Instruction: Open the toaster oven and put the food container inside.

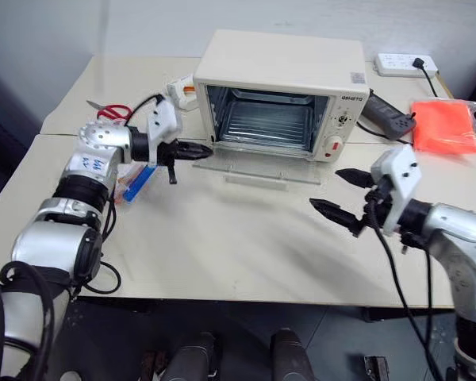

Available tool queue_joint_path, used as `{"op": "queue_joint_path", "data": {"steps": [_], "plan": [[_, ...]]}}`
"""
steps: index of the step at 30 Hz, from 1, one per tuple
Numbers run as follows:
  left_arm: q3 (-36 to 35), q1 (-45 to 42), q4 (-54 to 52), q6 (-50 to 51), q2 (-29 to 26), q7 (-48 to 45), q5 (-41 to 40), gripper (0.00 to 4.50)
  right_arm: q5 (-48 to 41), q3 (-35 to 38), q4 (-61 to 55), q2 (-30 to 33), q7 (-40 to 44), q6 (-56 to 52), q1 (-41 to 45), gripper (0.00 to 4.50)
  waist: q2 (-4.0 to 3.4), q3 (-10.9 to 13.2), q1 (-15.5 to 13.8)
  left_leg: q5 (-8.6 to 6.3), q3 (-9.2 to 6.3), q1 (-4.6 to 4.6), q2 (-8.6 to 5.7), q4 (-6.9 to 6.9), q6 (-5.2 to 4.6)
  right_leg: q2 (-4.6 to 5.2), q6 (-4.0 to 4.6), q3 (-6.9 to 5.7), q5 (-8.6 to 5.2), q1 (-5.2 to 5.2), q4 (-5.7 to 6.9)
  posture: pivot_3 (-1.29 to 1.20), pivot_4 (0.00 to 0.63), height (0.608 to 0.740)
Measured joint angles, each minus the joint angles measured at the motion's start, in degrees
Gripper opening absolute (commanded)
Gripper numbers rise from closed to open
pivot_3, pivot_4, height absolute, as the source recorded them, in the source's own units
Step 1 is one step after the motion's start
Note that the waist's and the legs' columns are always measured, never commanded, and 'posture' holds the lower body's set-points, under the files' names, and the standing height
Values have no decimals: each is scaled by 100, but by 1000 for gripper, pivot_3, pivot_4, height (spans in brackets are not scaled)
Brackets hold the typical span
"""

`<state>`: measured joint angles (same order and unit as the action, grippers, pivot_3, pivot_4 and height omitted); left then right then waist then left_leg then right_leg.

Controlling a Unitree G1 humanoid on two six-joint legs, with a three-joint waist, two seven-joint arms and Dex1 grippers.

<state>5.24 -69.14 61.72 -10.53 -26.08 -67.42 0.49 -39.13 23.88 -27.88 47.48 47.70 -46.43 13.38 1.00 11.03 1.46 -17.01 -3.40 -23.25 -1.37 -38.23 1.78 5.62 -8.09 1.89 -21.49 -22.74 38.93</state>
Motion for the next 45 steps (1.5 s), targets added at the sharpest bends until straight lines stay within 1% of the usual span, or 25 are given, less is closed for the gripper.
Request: {"op": "queue_joint_path", "data": {"steps": [4,8,10,11,12,16,20,23,25,27,29,31,32,34,37,38,39,40,43,45], "plan": [[199,249,-161,113,177,44,123,28,-698,716,-357,349,-10,-394,-88,4500,7,3,18,0,1,2,2,-3,0,-5,-1,0,1,5,2,0,150,740],[275,273,-286,227,248,178,241,28,-1063,827,-363,354,-359,-585,88,4500,10,4,11,0,1,3,2,-4,-1,-3,-1,1,1,5,-1,0,150,740],[274,278,-340,398,272,190,238,28,-1106,817,-363,355,-482,-600,112,4500,12,4,0,0,0,2,1,-4,-2,-3,-1,1,1,5,1,0,150,740],[268,308,-421,543,272,172,228,433,-1106,794,-362,355,-516,-599,106,4500,12,4,-2,-1,0,2,1,-3,-2,-2,-1,1,1,5,6,0,150,740],[268,325,-460,593,272,163,227,599,-1107,790,-361,355,-527,-599,100,4500,12,4,-2,-1,0,1,1,-3,-2,-2,-1,1,1,5,6,0,150,740],[329,575,-733,704,254,94,241,1775,-1114,720,-348,356,-617,-592,152,4500,11,4,10,-1,0,2,4,-1,-2,-3,-1,1,1,5,5,0,150,740],[368,719,-1032,717,200,162,257,2917,-1131,536,-229,362,-674,-583,455,4500,12,4,3,1,-1,4,7,-6,-3,0,-1,2,1,5,-4,0,150,740],[368,825,-1305,805,56,284,280,2917,-1127,434,-74,386,-681,-569,673,4500,11,4,9,1,-1,4,9,-4,-4,0,-1,2,1,5,-3,0,150,740],[320,985,-1736,1099,-30,288,204,2917,-1126,288,17,439,-620,-534,782,4500,11,4,9,1,-1,2,12,-3,-3,-1,-1,2,1,4,-1,0,150,740],[191,1168,-2388,1607,-103,231,-50,2917,-1119,191,76,540,-519,-504,844,4500,11,4,5,1,-4,-1,21,-2,-4,0,-1,2,1,4,3,0,150,740],[-92,1512,-3614,2507,-358,132,-538,2917,-1119,93,126,695,-314,-479,879,4500,11,4,34,0,-2,-4,25,5,-5,1,-1,7,1,3,0,0,150,740],[-450,1797,-4883,3445,-725,179,-982,2917,-1117,41,191,832,-121,-456,942,4500,11,4,39,0,-3,-3,27,8,-5,-1,-1,6,1,3,-3,0,150,740],[-747,2057,-5687,4035,-967,310,-1247,2917,-1110,-30,261,906,12,-399,1013,4500,10,3,60,0,-2,0,29,11,-5,-1,-1,8,1,3,-4,0,150,740],[-1284,2516,-6844,5064,-1308,626,-1655,2917,-1089,-134,385,1049,237,-316,1092,4500,9,3,61,0,-3,4,31,10,-5,0,-1,10,1,7,-9,0,150,740],[-2022,3273,-8169,6445,-1641,1197,-2068,2917,-1047,-284,573,1156,567,-189,1284,4500,9,2,21,0,-5,11,30,2,-5,0,-1,9,1,18,-27,0,150,740],[-2189,3417,-8440,6824,-1662,1361,-2178,2917,-1044,-333,612,1193,652,-164,1319,4500,9,2,13,0,-7,11,30,-2,-6,-1,-1,8,1,21,-27,0,150,740],[-2542,3595,-8872,7514,-1630,1617,-2350,2917,-1047,-418,652,1224,793,-135,1403,4500,10,3,-2,1,-14,9,27,-6,-7,-1,-2,6,1,24,-27,0,150,740],[-2776,3658,-9129,7937,-1593,1769,-2448,2917,-1049,-474,684,1249,872,-128,1463,4500,10,3,-15,0,-16,9,25,-7,-7,-1,-2,5,1,26,-28,0,150,740],[-3624,3685,-10004,9508,-1237,2418,-2587,2917,-1025,-689,882,1280,1171,-74,1719,4500,11,3,-39,-1,-21,9,19,-6,-9,0,-5,4,3,30,-34,0,150,740],[-4040,3762,-10272,10047,-949,2870,-2586,3286,-909,-871,1003,1280,1272,49,1881,4500,11,3,-35,0,-22,10,21,-3,-8,-3,-5,3,3,30,-36,0,150,740]]}}
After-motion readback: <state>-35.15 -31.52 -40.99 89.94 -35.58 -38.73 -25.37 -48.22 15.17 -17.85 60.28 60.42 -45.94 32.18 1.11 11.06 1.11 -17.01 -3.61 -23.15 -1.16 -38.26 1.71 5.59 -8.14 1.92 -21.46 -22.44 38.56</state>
